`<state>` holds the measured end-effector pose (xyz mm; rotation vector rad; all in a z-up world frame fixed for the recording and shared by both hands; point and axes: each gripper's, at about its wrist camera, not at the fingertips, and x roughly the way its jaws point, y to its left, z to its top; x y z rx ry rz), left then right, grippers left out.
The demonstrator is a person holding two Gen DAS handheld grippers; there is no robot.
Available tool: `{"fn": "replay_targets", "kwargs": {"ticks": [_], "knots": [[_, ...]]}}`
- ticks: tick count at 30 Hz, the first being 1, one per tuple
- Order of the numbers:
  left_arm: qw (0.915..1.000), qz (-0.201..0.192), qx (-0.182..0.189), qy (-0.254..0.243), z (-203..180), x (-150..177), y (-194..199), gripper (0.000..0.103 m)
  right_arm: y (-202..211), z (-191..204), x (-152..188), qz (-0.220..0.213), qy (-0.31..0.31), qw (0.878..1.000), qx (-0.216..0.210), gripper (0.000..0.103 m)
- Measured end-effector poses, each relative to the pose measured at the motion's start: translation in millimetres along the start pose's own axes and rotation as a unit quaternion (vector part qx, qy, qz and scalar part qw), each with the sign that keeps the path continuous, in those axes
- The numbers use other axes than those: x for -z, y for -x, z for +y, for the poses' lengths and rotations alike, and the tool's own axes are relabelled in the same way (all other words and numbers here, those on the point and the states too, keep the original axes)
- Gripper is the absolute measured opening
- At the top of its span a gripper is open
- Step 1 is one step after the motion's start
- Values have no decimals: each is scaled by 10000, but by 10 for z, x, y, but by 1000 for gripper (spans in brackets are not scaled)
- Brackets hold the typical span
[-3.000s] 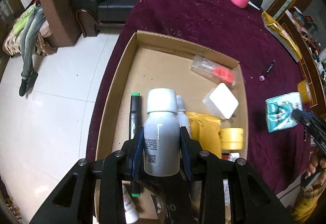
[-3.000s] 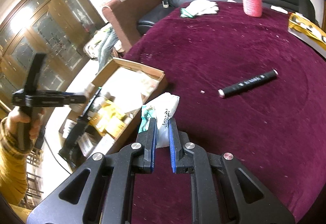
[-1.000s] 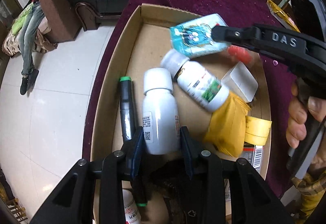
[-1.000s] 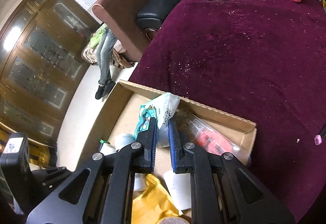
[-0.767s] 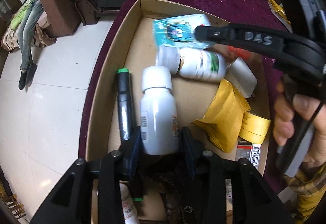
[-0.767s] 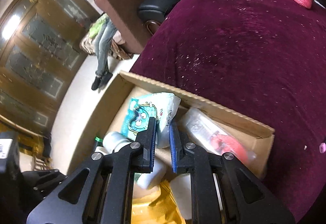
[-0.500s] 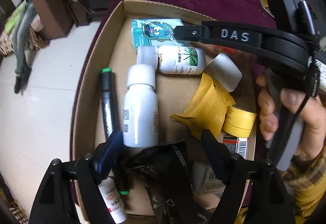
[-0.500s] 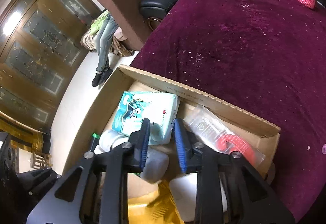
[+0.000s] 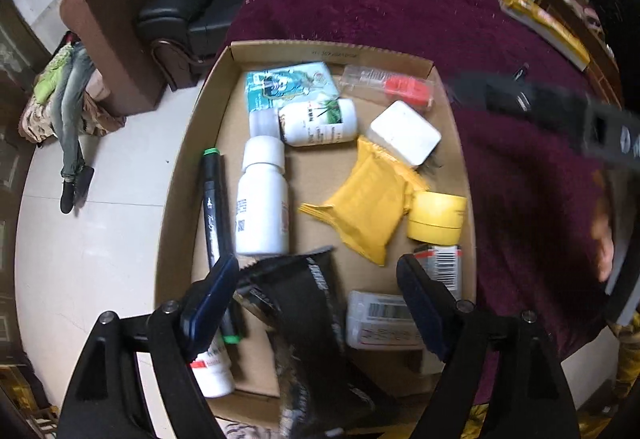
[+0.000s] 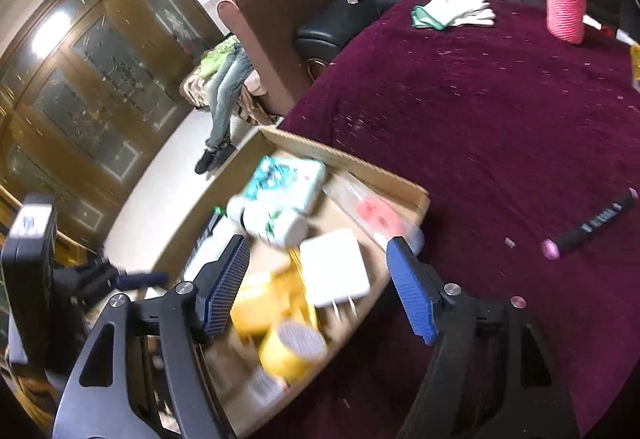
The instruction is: Organize objects
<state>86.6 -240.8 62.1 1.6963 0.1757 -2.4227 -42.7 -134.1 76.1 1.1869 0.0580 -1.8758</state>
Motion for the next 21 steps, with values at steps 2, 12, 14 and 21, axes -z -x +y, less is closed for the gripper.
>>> {"fn": "replay_targets", "kwargs": {"ticks": [2,12,14,21], "knots": [[9996,-227,-123,142,-16,66,67,81,109,-40,96,59,54,9999,82,77],[9927,-897,-780,177,-328,363,185,81,342,-128,614,536,403,9964,513,82],[9940,-820,-658,317,-330,421,166,81,354,-139,684,576,374,9965,472,82],[9941,-585,-800,444,-404,554,110,81,331,-90,773,599,405,9966,385,82]]}}
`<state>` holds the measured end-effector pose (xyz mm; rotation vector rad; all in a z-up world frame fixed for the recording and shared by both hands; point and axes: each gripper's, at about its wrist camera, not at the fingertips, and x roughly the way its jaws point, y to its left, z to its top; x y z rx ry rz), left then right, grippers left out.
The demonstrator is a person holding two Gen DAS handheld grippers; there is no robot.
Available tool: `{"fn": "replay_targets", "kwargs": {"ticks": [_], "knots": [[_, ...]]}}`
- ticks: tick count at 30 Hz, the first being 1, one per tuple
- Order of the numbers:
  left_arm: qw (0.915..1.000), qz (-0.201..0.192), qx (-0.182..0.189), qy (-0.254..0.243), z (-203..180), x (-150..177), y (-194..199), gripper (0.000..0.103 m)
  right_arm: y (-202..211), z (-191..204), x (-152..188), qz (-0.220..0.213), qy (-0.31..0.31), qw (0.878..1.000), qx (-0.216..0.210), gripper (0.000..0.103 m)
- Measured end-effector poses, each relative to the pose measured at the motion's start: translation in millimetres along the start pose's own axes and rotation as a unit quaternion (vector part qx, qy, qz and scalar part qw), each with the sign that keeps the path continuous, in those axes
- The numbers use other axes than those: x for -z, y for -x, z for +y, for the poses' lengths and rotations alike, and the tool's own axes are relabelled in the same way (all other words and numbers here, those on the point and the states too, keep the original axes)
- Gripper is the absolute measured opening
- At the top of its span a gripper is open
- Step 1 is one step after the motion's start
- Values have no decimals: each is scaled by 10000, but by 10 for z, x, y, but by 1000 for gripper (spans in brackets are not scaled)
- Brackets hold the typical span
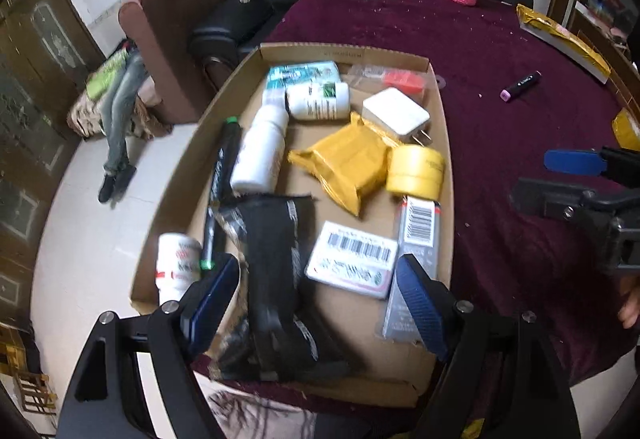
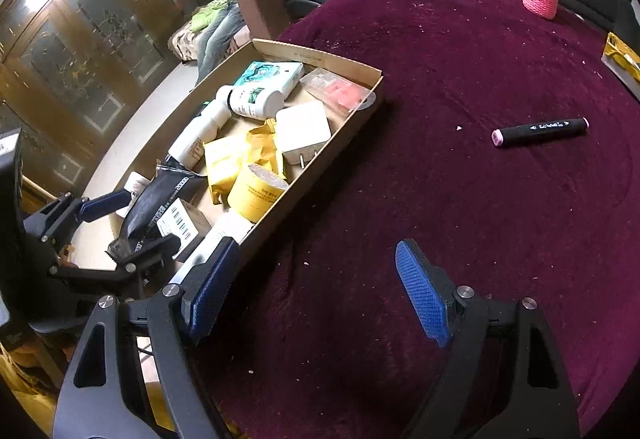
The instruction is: Organize objects
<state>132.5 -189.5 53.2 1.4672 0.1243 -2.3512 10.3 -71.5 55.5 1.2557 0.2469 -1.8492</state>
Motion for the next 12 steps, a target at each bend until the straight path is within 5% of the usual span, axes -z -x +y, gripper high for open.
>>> {"fn": "replay_targets", "kwargs": {"ticks": [12], "knots": [[9989,63,376,269,58,10,13,81,-41,54,11,67,1,9999,-103,82]]}}
